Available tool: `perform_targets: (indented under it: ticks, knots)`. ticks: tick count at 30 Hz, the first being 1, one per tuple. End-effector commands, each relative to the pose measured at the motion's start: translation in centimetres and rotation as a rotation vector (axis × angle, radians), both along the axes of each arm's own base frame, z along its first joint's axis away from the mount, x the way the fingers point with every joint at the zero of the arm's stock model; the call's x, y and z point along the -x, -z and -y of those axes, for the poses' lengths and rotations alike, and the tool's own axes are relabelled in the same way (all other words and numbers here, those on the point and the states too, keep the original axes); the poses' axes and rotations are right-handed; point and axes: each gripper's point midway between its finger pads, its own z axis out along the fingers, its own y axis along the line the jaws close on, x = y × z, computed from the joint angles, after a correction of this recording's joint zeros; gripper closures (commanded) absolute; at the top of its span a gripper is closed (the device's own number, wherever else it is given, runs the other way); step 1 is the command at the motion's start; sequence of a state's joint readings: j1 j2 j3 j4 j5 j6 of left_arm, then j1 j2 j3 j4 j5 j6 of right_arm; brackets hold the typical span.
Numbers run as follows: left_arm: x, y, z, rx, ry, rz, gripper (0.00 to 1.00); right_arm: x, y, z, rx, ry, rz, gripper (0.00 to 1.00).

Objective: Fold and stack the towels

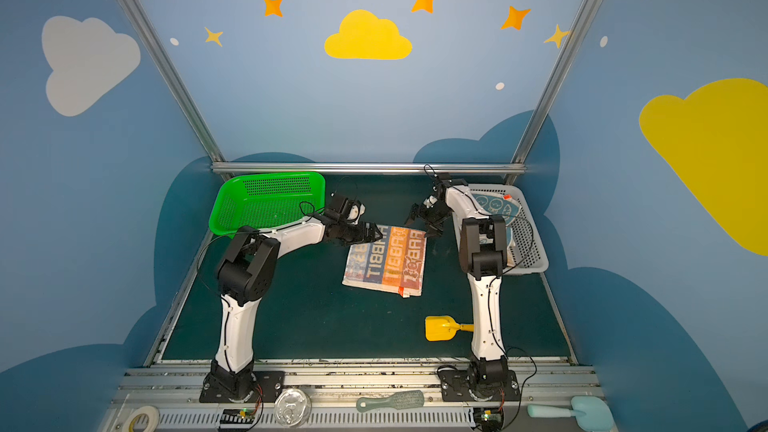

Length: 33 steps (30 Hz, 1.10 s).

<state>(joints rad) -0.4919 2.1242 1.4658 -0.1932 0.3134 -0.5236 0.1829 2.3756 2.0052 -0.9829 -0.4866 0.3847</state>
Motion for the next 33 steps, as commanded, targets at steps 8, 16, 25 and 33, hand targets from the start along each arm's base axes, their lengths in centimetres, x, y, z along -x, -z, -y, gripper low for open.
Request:
perform_targets:
  ticks: [8, 16, 25, 33]
  knots:
    - [4.7, 0.5, -2.6, -0.049, -0.052, -0.057, 0.00, 4.0, 1.0, -2.6, 0.017, -0.065, -0.056, 0.10]
    - [3.2, -4.0, -3.8, -0.064, -0.043, 0.031, 0.00, 3.6, -4.8, -1.2, 0.036, -0.066, 0.091, 0.10]
    - [0.9, -4.8, -5.2, -0.097, -0.064, 0.052, 0.00, 3.8, -1.4, 2.1, 0.225, -0.090, 0.055, 0.13]
    - [-0.1, -3.6, -6.0, -0.105, -0.077, 0.029, 0.00, 3.1, 1.3, 2.0, 0.244, -0.107, 0.031, 0.32]
